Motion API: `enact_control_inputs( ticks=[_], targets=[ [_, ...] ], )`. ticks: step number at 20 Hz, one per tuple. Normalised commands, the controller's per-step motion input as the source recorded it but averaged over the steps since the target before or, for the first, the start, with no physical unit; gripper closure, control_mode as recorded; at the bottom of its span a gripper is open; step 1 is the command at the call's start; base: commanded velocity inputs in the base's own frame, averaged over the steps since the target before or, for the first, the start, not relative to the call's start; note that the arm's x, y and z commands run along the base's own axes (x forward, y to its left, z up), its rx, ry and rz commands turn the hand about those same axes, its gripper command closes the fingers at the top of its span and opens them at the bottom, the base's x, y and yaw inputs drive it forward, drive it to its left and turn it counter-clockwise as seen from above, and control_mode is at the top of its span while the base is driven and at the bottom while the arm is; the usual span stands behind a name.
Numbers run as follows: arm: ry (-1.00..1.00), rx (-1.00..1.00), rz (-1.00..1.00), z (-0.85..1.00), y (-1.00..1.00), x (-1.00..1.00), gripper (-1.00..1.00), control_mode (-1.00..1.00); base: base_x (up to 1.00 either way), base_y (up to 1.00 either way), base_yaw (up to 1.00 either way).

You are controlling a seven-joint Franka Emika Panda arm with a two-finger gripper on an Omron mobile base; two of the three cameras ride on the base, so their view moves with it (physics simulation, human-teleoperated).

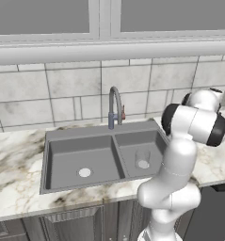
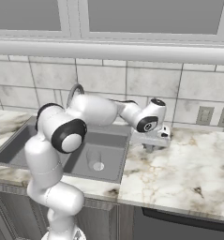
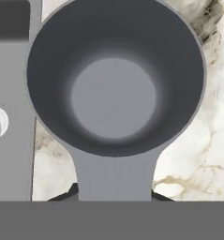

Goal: Move any existing items from the left basin to the right basin for drying. Then move the measuring cup from the counter to the left basin of the sink for washing.

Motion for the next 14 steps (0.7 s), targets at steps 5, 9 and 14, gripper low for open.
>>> enact_control_inputs(
  ticks=[5,9,14],
  targets=[
    [0.02,0.00,0.00,0.28,0.18,-0.28,1.00,-1.00,0.00,0.00,0.00],
    [0.08,0.00,0.00,0.20,0.30,-0.29,1.00,-1.00,0.00,0.00,0.00],
    [0.10,0.00,0.00,0.16,0.38,-0.33,1.00,-1.00,0.00,0.00,0.00]
  ],
)
